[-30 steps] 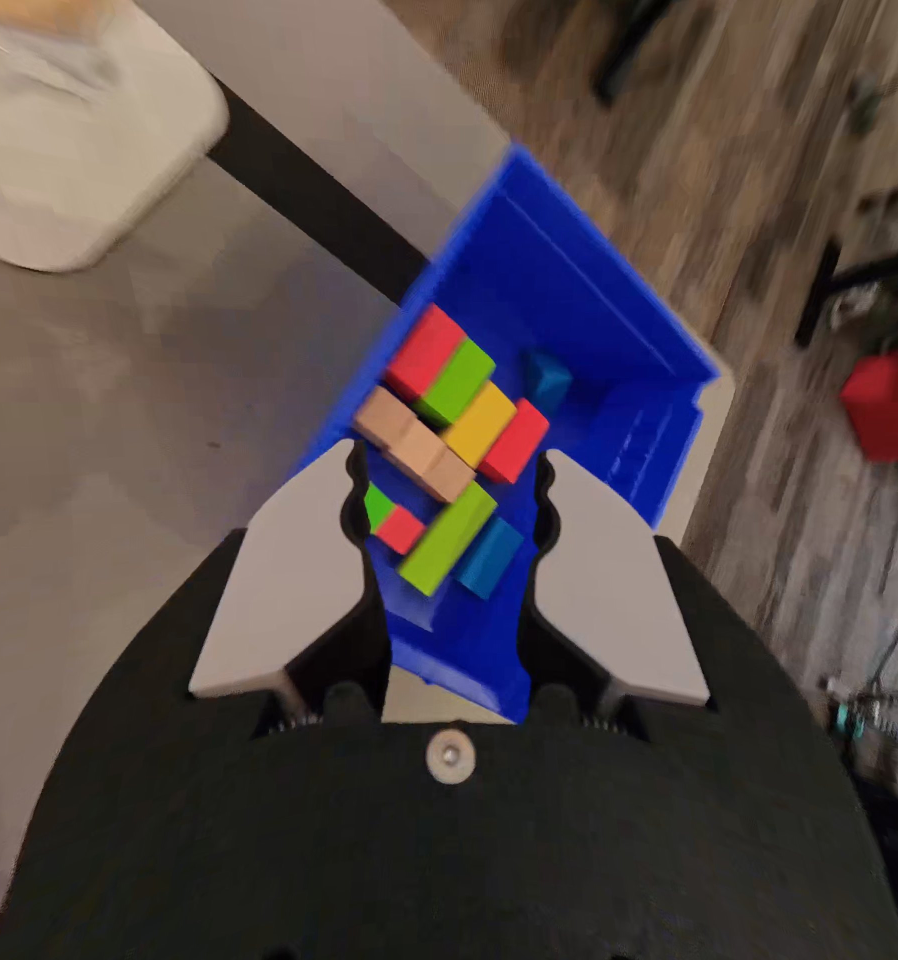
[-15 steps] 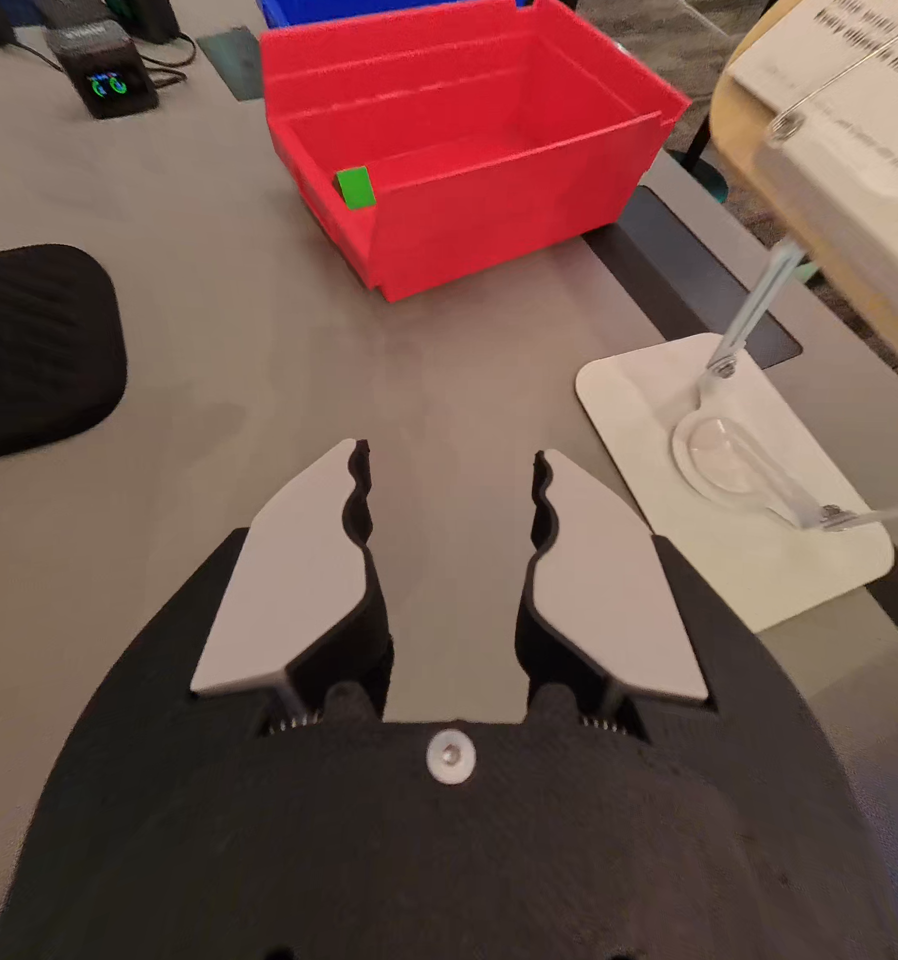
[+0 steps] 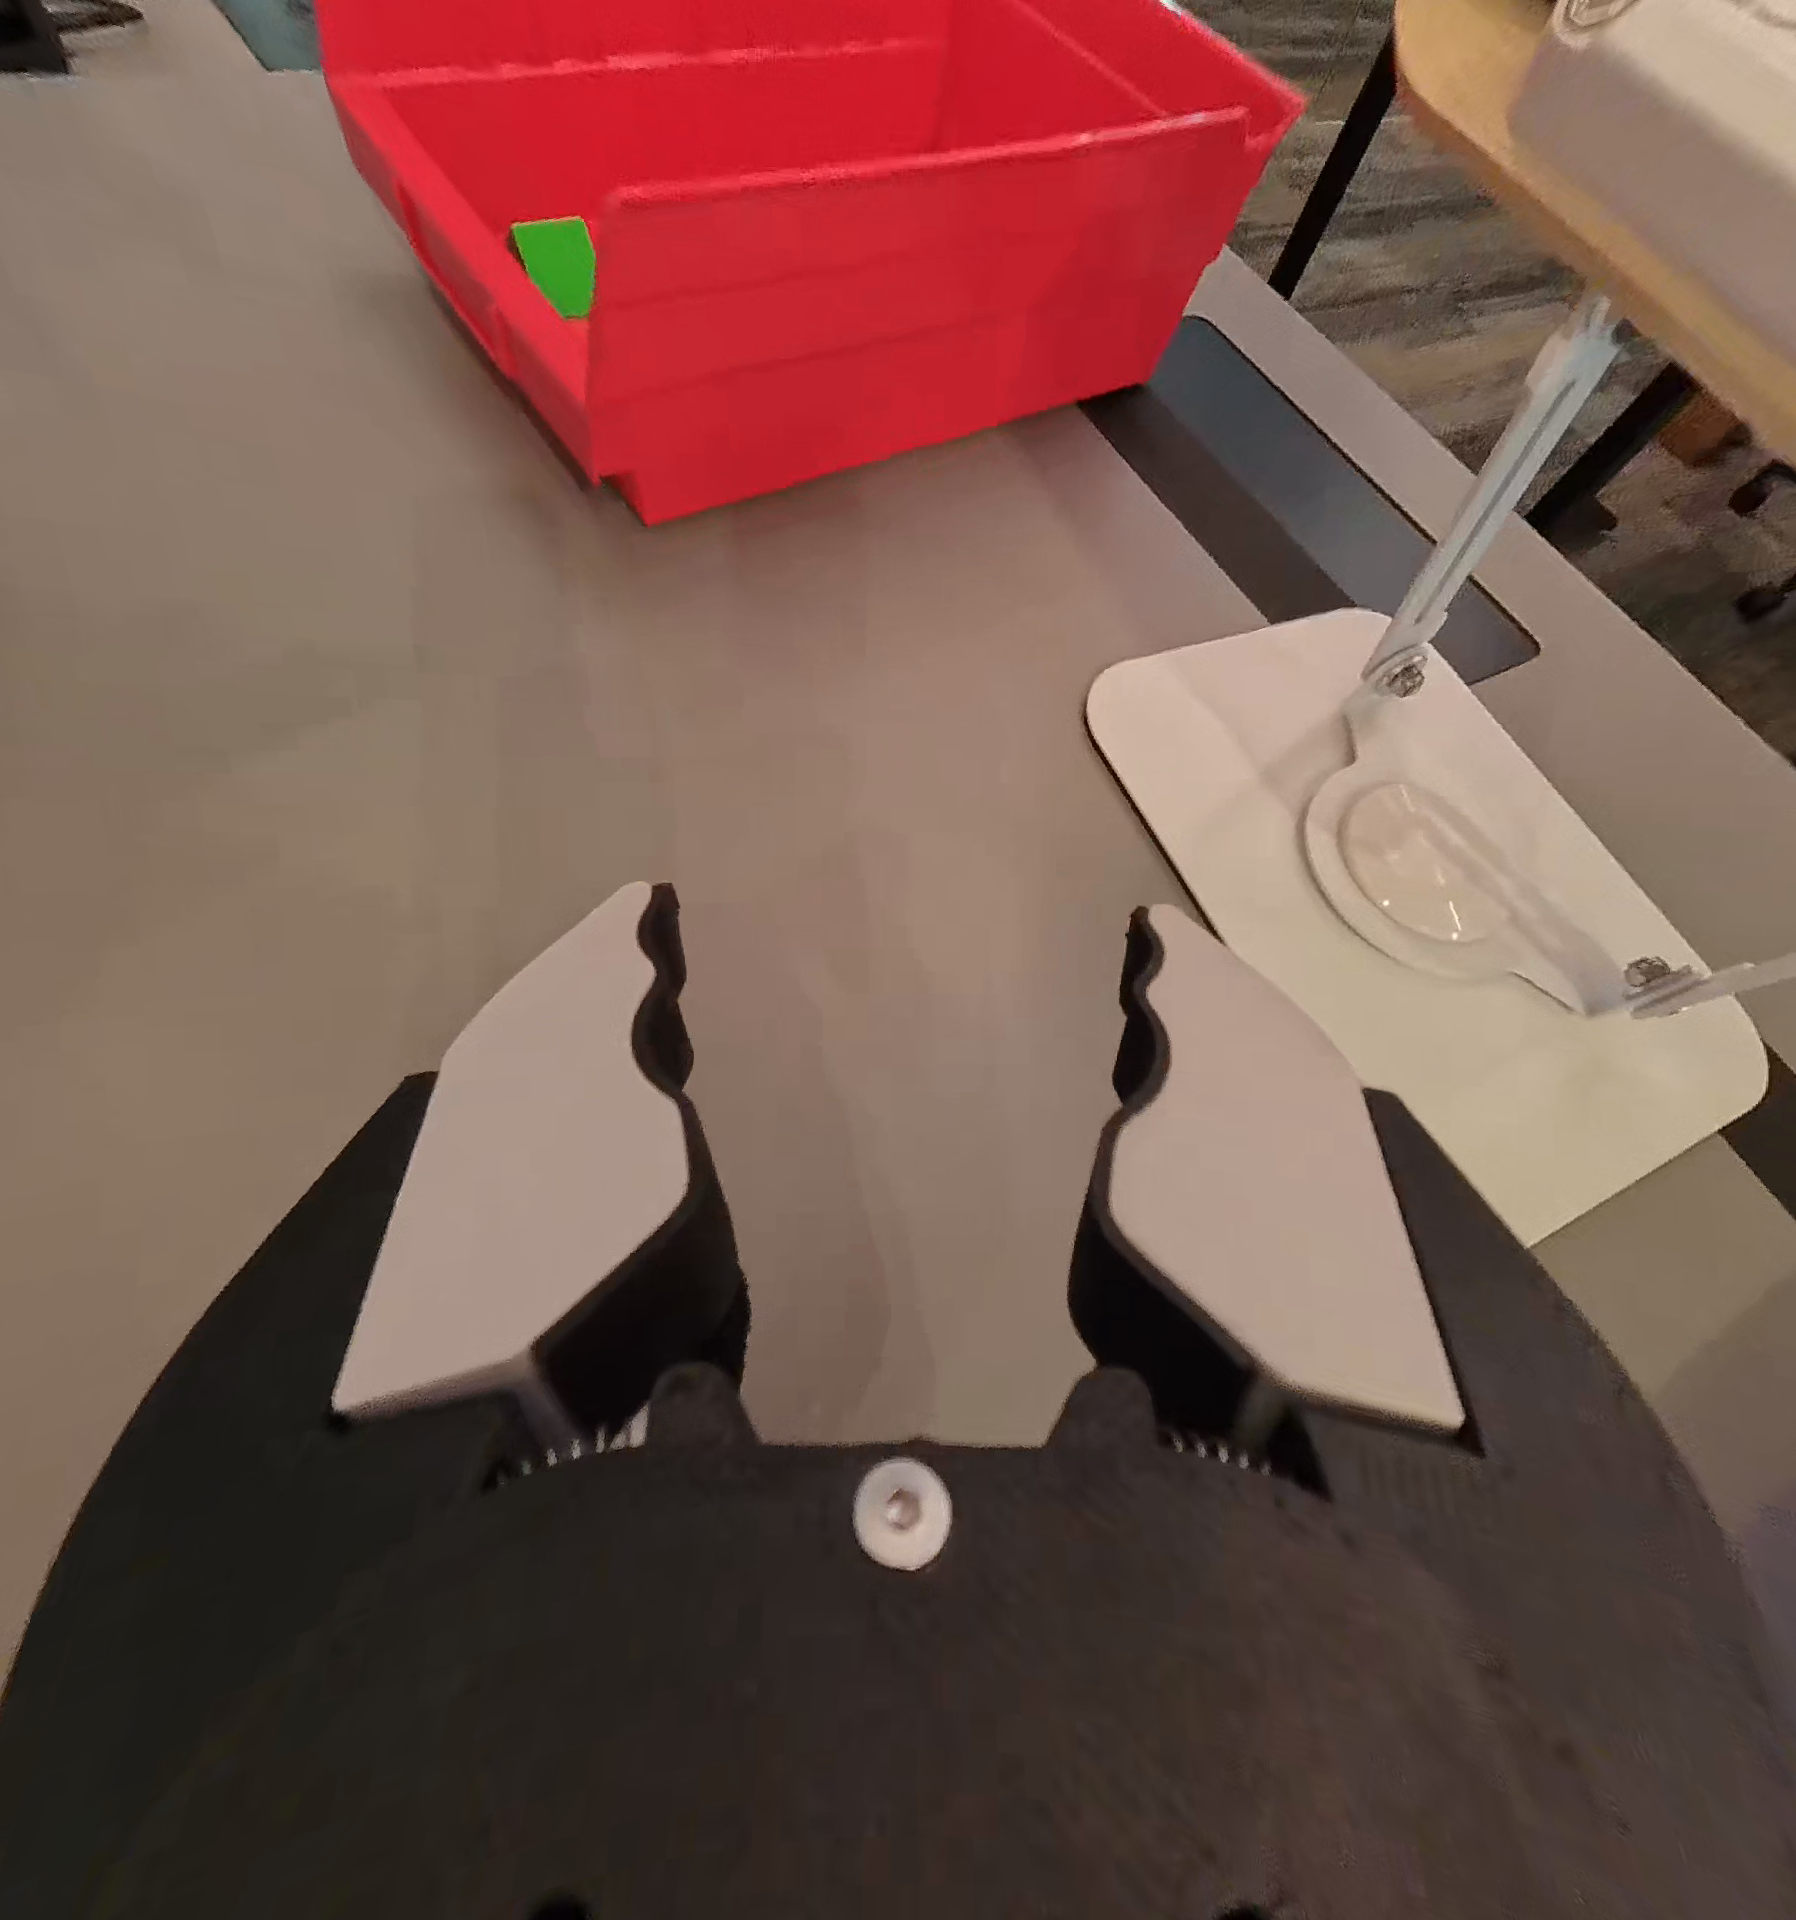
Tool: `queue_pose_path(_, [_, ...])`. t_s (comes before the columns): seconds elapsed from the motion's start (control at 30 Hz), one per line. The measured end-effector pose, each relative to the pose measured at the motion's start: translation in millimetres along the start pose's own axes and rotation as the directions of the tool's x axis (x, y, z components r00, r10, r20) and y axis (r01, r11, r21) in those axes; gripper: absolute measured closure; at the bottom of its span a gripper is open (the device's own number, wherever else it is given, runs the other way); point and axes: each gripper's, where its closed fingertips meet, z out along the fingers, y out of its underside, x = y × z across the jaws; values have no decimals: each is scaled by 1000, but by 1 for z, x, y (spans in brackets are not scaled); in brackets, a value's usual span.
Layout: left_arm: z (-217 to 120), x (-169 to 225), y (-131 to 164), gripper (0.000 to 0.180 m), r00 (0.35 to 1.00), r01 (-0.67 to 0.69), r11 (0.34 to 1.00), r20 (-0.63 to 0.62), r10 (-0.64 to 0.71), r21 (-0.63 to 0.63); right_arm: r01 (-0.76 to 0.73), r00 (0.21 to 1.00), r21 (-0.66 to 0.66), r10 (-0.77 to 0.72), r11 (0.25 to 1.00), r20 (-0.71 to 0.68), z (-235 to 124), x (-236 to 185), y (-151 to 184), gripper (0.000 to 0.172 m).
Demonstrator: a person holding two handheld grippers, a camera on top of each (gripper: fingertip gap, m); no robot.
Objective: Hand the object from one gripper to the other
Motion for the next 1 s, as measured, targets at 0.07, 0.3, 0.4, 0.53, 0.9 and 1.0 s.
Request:
queue_pose_path(0.07, [13, -5, -10, 96, 1000, -22, 1000, -3, 22, 17, 16, 1000, -43, -16, 999, -11, 7, 1, 10, 92])
queue_pose_path(0.3, [52, -5, -31, 93, 997, -31, 999, -71, 34, 37, -21, 998, -126, 28, 992, 51, 24, -8, 32, 67])
queue_pose_path(0.4, [75, 14, -34, 86, 991, -38, 999, -124, 42, 33, -54, 996, -154, 64, 987, 56, 27, -2, 42, 57])
queue_pose_path(0.53, [101, 26, -35, 79, 988, -107, 994, -113, 105, -7, -117, 989, -126, 128, 985, 78, 25, 2, 42, 56])
queue_pose_path(0.9, [27, -67, -62, 83, 985, -120, 993, 121, 119, -2, -107, 989, -243, 127, 964, 70, 30, 7, 70, 50])
queue_pose_path(1.0, [42, -53, -54, 82, 992, -107, 994, 75, 105, 19, -103, 989, -317, 132, 943, 70, 34, 6, 86, 44])
